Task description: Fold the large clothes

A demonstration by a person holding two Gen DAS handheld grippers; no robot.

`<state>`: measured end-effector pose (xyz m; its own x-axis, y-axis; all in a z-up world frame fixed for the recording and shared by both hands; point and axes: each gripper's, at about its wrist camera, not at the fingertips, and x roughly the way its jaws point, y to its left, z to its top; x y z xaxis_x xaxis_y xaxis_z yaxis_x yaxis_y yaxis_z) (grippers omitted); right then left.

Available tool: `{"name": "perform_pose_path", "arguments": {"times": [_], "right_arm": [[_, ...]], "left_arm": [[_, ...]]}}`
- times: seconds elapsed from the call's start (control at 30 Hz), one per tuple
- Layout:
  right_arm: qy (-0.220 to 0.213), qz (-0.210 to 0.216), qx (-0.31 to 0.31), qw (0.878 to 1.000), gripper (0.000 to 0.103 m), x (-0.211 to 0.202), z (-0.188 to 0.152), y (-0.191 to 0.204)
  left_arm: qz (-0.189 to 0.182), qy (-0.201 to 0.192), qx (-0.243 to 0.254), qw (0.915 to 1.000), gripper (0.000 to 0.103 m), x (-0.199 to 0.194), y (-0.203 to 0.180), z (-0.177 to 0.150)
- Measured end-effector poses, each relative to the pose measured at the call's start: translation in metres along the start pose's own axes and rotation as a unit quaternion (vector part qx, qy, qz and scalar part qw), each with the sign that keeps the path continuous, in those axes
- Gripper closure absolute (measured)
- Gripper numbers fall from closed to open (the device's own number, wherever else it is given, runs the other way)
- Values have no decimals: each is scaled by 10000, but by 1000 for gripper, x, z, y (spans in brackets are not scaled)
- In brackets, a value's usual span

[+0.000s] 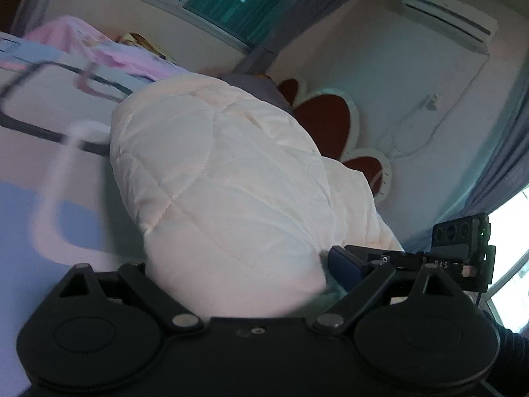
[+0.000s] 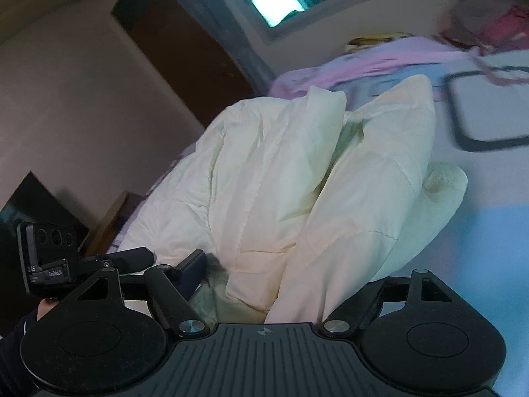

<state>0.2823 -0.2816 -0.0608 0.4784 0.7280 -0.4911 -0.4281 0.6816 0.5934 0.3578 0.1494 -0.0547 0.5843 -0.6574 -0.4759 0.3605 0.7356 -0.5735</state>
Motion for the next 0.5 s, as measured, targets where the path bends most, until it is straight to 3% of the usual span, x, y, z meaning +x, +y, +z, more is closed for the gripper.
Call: {"name": "perform_pose_path", "arguments": {"times": [0.23,0.33,0.4,0.5], "right_arm": [[409,210,-141,9988,26,96,-15,58],[896,-149,42,9959,25,147,-31,50],[897,-136,300,9954,22,156,-43,44],[830,-309,187,9959,22,147,-45,47]], "left_arm": [[440,-55,-221,9988,11,-57,69,6],[912,354,-365,9945,12,-55,101,-10],[1038,381,-631,9919,11,-53,115,-24],[1166,180,-590,9913,7,-58,106,-34]]}}
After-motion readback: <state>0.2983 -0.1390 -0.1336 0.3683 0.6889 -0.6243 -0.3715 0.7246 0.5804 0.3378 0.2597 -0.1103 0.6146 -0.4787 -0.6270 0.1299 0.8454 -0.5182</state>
